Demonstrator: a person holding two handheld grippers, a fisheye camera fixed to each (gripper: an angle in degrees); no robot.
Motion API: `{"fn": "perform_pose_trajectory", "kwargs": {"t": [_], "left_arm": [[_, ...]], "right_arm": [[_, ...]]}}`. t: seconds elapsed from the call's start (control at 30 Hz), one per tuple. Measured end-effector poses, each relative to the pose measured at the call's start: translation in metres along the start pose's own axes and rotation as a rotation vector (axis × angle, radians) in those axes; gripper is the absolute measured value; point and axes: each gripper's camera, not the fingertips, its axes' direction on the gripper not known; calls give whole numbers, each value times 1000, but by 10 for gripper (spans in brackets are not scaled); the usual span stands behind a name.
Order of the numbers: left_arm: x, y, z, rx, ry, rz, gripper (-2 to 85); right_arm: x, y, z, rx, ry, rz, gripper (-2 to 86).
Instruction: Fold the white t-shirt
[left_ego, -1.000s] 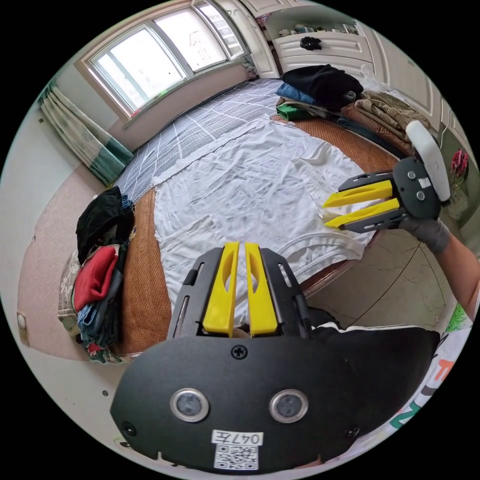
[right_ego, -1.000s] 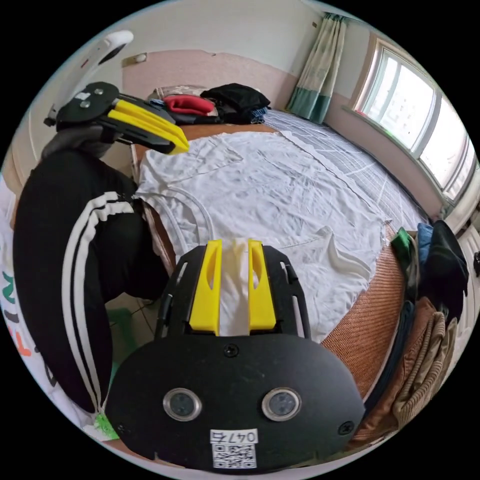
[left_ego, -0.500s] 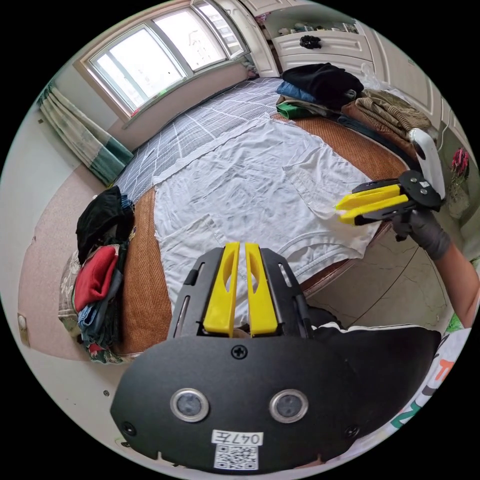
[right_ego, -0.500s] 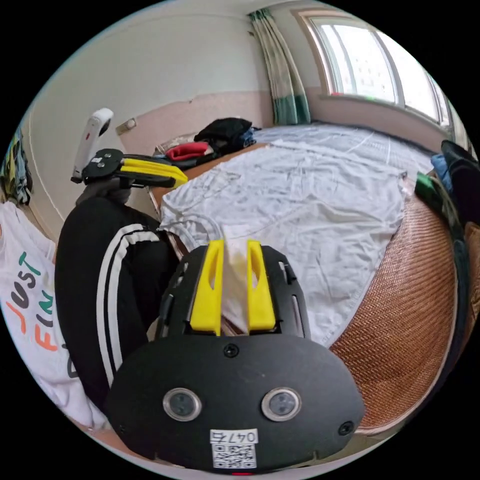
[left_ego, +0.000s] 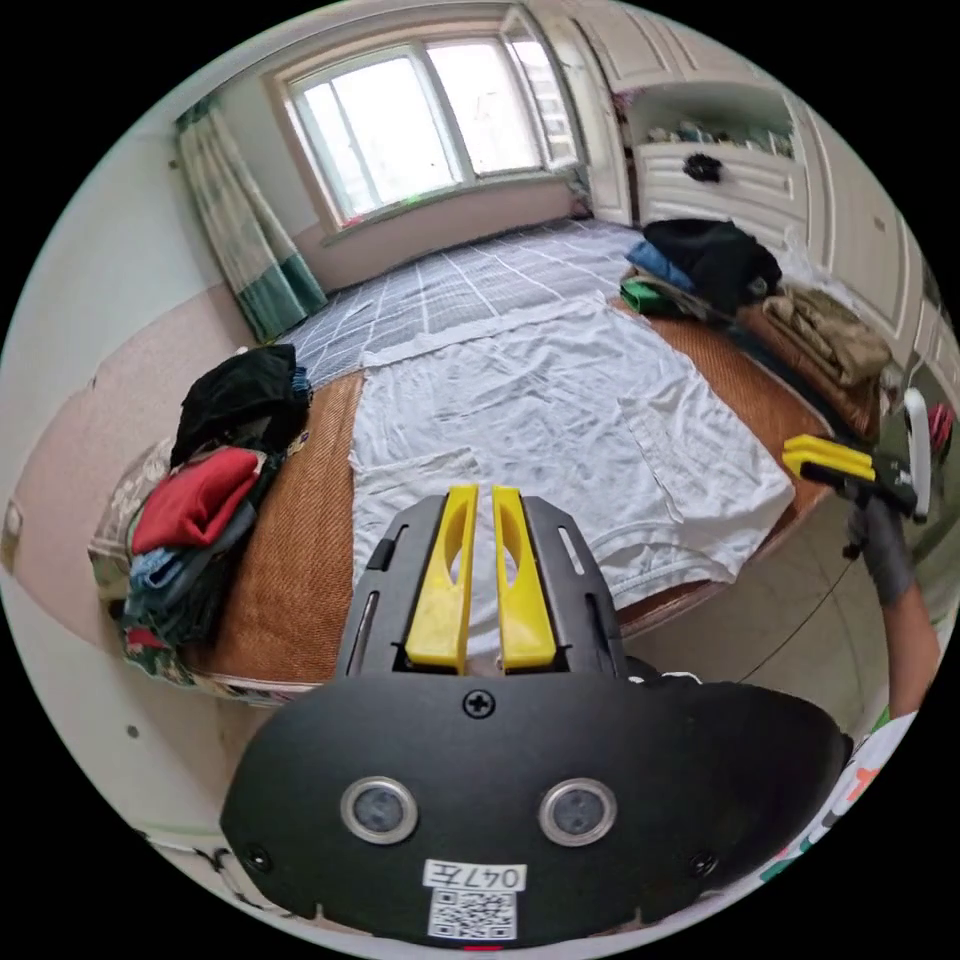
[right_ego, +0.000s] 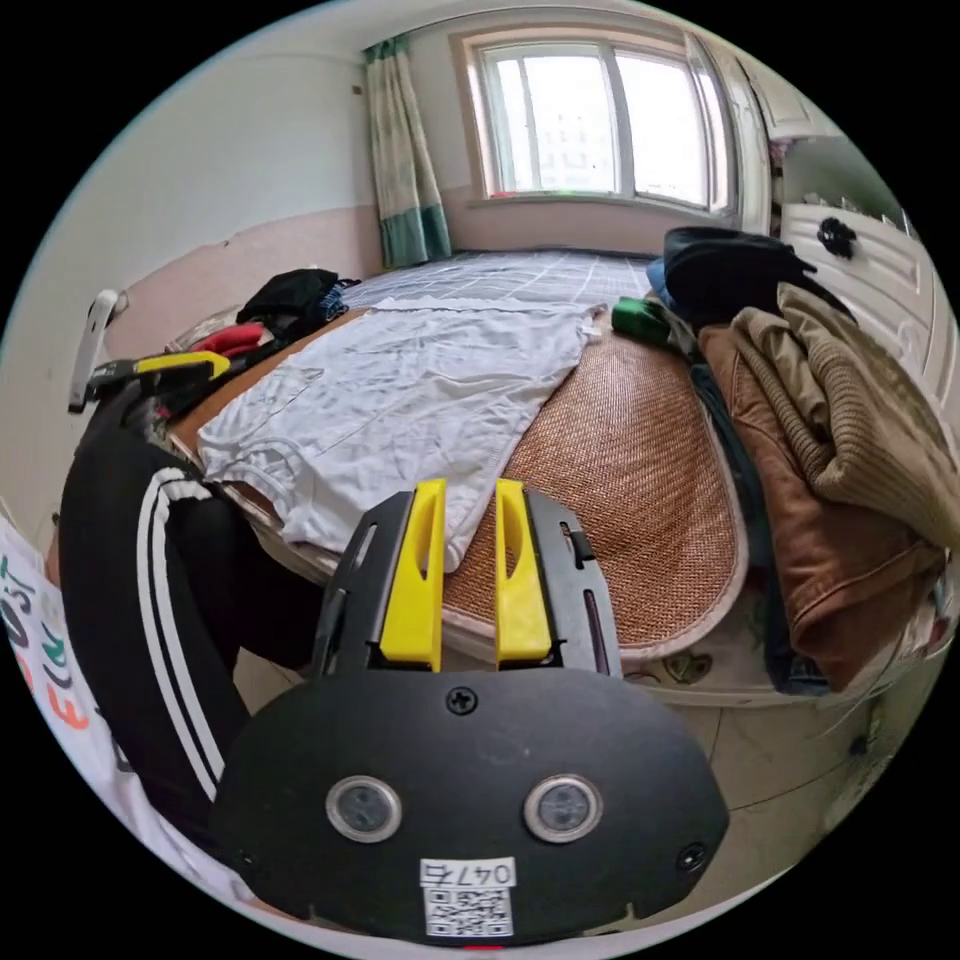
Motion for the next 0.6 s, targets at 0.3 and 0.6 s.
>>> {"fn": "perform_pose_trajectory", "kwargs": {"t": [0.3, 0.6], "left_arm": [[-149, 95, 37, -154, -3, -169, 7], [-183, 154, 56, -191, -26, -177, 13]], "right_arm": [[-23, 6, -15, 32, -22, -147, 19], [-74, -29, -11, 57, -176, -247, 9]]}}
